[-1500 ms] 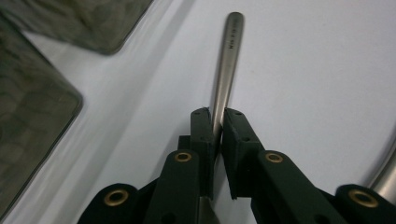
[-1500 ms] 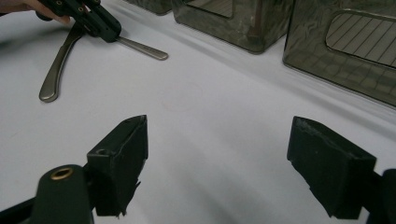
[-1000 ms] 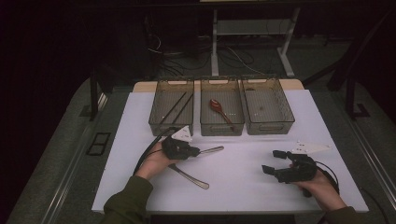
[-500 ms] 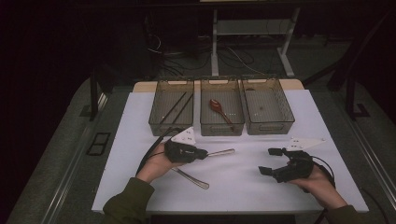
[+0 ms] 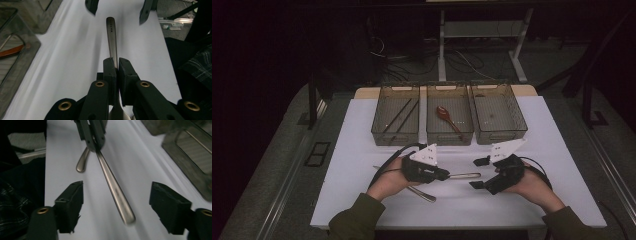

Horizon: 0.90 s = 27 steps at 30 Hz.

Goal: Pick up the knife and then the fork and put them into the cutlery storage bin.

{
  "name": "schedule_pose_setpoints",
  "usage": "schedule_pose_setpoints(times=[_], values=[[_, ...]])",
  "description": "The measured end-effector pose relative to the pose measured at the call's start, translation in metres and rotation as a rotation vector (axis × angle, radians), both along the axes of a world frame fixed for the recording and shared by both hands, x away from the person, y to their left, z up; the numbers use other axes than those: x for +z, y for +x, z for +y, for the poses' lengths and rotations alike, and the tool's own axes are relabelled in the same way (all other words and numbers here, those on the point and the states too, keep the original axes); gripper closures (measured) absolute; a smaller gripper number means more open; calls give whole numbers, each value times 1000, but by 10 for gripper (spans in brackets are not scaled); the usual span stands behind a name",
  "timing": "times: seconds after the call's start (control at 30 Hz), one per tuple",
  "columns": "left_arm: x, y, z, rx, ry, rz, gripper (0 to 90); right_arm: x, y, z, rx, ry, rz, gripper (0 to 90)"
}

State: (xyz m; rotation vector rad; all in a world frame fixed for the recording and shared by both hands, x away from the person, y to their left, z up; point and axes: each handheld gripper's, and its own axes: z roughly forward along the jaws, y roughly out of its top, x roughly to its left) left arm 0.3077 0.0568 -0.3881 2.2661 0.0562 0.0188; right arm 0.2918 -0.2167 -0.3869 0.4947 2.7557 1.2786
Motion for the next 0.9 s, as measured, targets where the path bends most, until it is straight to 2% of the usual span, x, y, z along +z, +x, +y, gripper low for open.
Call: schedule_pose_setpoints(times=[0.03, 0.1, 0.17, 0.2, 0.27, 0.37, 0.43, 0.47, 0.57, 0.7, 0.73, 0.77, 0.9], values=[[0, -1, -2, -3, 1, -1, 841, 0, 0, 0, 0, 0, 0, 278], [0, -2, -3, -12, 6, -3, 841, 1, 3, 14, 57, -28, -25, 347], [0, -1, -5, -24, 7, -14, 841, 0, 4, 18, 69, -33, -21, 375], [1, -2, -6, -25, 5, -8, 841, -1, 7, 25, 106, -60, -42, 445], [1, -2, -6, -31, 14, -19, 841, -3, 7, 32, 128, -71, -30, 501], [2, -3, -7, -35, 21, -21, 841, -5, 10, 42, 175, -111, -46, 569], [2, -4, -9, -38, 26, -25, 841, -5, 10, 45, 186, -118, -52, 589], [2, -6, -9, -32, 28, -12, 841, -6, 11, 51, 203, -131, -53, 636], [2, -8, -12, -49, 34, -23, 841, -8, 13, 57, 235, -160, -61, 693], [3, -8, -13, -62, 37, -32, 841, -10, 11, 60, 251, -184, -33, 778], [3, -8, -14, -66, 38, -31, 841, -11, 11, 60, 261, -188, -38, 785], [3, -8, -15, -76, 38, -47, 840, -11, 10, 60, 261, -190, -35, 791], [2, -8, -15, -93, 38, -49, 840, -11, 9, 60, 277, -196, -27, 802]])
